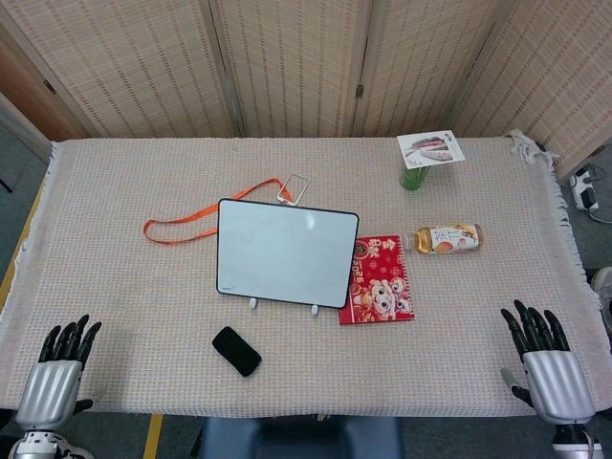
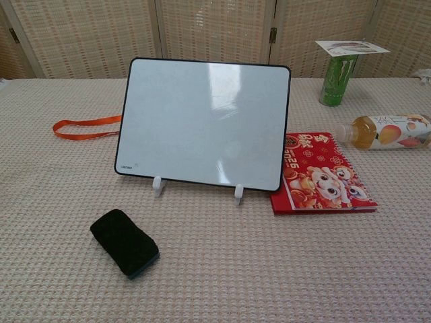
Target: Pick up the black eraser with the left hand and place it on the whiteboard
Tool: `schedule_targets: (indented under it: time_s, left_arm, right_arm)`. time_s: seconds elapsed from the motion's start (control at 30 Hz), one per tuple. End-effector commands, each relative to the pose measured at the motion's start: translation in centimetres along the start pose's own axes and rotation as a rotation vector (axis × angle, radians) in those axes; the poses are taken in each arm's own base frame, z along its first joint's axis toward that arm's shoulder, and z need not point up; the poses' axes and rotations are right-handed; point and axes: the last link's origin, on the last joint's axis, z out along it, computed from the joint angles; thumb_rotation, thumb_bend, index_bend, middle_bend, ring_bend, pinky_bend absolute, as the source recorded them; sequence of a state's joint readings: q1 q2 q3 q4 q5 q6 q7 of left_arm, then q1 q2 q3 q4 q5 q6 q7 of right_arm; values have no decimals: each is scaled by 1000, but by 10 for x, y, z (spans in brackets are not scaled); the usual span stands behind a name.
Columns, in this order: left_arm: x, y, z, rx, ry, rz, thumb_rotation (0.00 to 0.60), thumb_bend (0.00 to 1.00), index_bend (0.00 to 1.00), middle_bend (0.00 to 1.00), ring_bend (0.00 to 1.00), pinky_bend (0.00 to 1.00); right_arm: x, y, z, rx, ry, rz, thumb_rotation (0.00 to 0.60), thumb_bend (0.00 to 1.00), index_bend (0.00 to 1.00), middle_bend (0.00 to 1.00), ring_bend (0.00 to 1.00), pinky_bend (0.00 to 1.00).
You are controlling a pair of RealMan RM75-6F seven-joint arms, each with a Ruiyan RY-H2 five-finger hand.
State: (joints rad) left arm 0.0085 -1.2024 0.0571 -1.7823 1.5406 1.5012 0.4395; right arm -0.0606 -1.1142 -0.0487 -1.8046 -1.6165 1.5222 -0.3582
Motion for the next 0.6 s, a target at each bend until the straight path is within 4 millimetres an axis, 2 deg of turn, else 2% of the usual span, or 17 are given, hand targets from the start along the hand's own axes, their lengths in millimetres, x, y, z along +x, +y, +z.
schedule_targets:
  time_s: [0.03, 0.27, 0.33, 0.37, 0.43, 0.5, 0.53, 0.6]
  left_arm:
    - [-1, 1, 0, -11, -9, 8, 600, 200, 0, 0, 0, 0]
    - [-5, 11, -3, -114, -54, 11, 600, 200, 0, 0, 0, 0]
    - [-5, 15, -5, -172, -61, 17, 600, 200, 0, 30, 1, 12]
    - [-5, 18, -6, -205, -57, 17, 600, 200, 0, 81, 22, 55]
    - [-5, 22, -7, -255, -45, 10, 600, 200, 0, 234, 117, 212]
    - [-4, 25, -5, -308, -23, 11, 600, 201, 23, 448, 292, 446]
    - [-3, 28, -3, -335, -15, 12, 600, 202, 42, 515, 354, 513]
    - [-3, 35, 4, -398, -24, 3, 600, 234, 139, 744, 581, 712]
  right_arm:
    - [-1, -1, 0, 9, -14, 1, 600, 304, 0, 0, 0, 0]
    - [1, -2, -6, 23, 0, 5, 600, 304, 0, 0, 0, 0]
    - [2, -2, -8, 23, 4, 5, 600, 304, 0, 0, 0, 0]
    - [1, -2, -8, 23, 5, 3, 600, 305, 0, 0, 0, 0]
    - [0, -3, -9, 24, 3, 2, 600, 305, 0, 0, 0, 0]
    - [-2, -5, -8, 27, -8, -1, 600, 303, 0, 0, 0, 0]
    - [-4, -5, -7, 28, -14, -2, 600, 303, 0, 0, 0, 0]
    - [-7, -6, -5, 31, -34, -10, 600, 304, 0, 0, 0, 0]
